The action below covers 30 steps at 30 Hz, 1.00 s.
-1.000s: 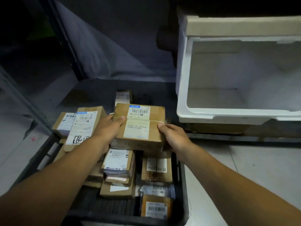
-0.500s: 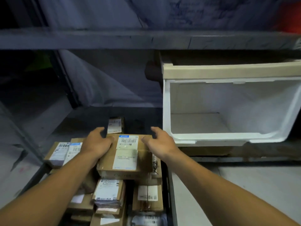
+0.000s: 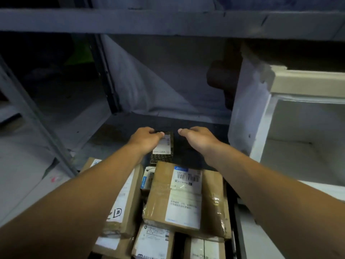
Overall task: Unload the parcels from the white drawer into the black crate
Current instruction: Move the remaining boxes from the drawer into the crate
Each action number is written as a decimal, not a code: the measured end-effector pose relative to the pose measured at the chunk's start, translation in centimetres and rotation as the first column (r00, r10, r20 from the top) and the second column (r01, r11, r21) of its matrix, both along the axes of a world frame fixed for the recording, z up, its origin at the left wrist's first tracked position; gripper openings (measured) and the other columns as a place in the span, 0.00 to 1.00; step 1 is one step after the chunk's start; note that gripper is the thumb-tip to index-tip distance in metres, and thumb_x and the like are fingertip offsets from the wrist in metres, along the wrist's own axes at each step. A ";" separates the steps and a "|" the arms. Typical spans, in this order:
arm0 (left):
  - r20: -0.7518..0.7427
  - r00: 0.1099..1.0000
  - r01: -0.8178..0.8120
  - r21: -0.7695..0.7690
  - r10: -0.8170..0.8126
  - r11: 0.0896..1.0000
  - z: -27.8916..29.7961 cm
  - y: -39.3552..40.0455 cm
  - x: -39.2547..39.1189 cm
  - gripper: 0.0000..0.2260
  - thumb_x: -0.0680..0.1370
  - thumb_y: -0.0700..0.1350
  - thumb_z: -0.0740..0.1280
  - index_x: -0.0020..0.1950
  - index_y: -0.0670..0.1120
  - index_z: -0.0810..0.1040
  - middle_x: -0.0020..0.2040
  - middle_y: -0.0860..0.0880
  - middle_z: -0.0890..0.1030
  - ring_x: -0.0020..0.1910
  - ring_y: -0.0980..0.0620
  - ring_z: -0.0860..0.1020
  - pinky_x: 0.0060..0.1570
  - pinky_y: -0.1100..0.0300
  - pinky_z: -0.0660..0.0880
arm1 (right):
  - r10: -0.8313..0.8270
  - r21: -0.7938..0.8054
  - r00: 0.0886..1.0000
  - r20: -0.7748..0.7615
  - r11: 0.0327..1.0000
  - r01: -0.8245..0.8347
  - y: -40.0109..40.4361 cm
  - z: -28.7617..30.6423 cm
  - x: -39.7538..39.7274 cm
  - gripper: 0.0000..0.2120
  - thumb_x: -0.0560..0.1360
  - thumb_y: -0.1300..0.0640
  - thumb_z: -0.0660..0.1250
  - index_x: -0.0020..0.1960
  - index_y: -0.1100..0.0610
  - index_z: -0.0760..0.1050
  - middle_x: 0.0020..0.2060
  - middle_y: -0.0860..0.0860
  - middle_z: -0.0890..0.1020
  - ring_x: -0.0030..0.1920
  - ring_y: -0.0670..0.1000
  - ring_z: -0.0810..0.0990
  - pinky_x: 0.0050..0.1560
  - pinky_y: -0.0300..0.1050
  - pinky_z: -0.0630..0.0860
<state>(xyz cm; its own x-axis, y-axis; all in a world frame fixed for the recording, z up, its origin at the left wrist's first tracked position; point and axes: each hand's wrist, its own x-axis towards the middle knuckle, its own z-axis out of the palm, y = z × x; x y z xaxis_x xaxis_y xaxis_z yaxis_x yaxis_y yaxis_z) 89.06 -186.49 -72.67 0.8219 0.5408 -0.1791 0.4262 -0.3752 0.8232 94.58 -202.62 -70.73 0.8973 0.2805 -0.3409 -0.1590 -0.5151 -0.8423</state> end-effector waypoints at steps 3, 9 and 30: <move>-0.041 0.999 0.003 -0.043 -0.004 0.999 -1.2 1.8 1.8 0.24 0.80 0.53 0.69 0.72 0.43 0.74 0.68 0.45 0.77 0.61 0.47 0.75 0.61 0.56 0.69 | 0.025 -0.030 0.995 -0.093 0.999 -0.028 2.2 -1.3 2.1 0.28 0.80 0.41 0.66 0.75 0.54 0.70 0.64 0.53 0.77 0.60 0.56 0.75 0.60 0.52 0.70; -0.111 0.994 -0.026 -0.124 0.012 0.992 -4.3 5.2 5.7 0.24 0.78 0.50 0.72 0.70 0.39 0.76 0.64 0.44 0.80 0.57 0.47 0.78 0.54 0.56 0.74 | 0.067 -0.052 0.967 -0.244 0.995 -0.082 5.8 -5.6 6.2 0.32 0.79 0.39 0.66 0.76 0.54 0.67 0.70 0.57 0.75 0.67 0.60 0.74 0.64 0.53 0.70; -0.539 0.832 0.002 -0.235 -0.132 0.972 -9.3 6.0 10.0 0.03 0.84 0.41 0.64 0.55 0.42 0.73 0.39 0.45 0.78 0.32 0.50 0.78 0.23 0.59 0.78 | 0.171 -0.087 0.836 -0.521 0.964 -0.252 9.2 -11.9 10.3 0.06 0.79 0.55 0.64 0.52 0.57 0.76 0.49 0.56 0.80 0.53 0.57 0.79 0.57 0.57 0.77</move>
